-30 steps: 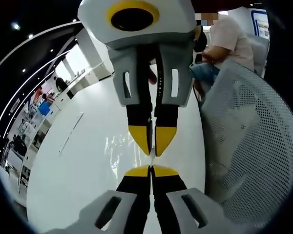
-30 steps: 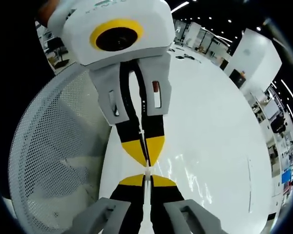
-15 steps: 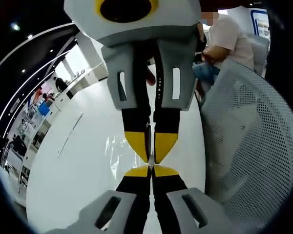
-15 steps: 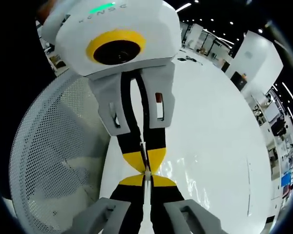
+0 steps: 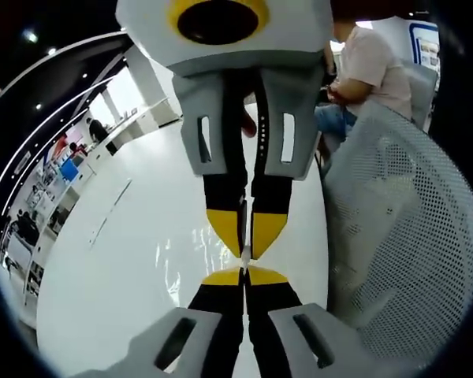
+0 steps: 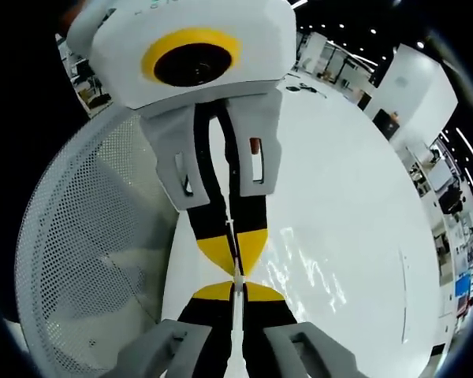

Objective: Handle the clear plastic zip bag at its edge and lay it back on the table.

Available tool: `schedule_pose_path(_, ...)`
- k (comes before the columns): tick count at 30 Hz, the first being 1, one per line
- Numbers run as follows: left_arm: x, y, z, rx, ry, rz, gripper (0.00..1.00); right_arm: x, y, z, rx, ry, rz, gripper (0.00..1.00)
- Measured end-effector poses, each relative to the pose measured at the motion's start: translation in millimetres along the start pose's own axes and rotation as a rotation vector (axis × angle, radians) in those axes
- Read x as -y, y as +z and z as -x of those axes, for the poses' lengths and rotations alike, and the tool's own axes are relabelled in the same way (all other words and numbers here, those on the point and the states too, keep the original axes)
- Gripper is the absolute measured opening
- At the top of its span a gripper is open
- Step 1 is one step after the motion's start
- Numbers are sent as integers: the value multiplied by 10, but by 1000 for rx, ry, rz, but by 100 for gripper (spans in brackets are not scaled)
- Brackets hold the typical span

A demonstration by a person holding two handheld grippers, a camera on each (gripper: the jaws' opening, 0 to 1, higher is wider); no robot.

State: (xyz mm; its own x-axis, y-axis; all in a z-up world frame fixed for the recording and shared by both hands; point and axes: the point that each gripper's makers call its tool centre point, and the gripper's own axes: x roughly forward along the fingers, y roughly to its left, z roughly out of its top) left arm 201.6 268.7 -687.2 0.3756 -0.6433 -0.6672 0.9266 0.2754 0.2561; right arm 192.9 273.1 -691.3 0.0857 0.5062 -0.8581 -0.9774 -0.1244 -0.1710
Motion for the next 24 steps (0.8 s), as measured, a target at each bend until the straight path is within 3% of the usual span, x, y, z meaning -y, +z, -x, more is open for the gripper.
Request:
schedule_pose_path(6, 10, -30, 6, 0, -9, -33, 0, -16, 23, -7, 5, 4, -4, 0)
schedule_pose_path(15, -4, -22, 59, 36, -4, -6, 0, -11, 84, -41, 37, -4, 126, 0)
schedule_pose_path(18, -5, -9, 68, 32, -3, -12, 0, -9, 77, -45, 27, -2, 121, 0)
schedule_pose_path(21, 26, -8, 90, 40, -14, -16, 0, -31, 43, -42, 3, 19, 39, 0)
schedule_pose_path(24, 36, 11, 104, 64, -19, 30, 0, -10, 28, -53, -7, 13, 32, 0)
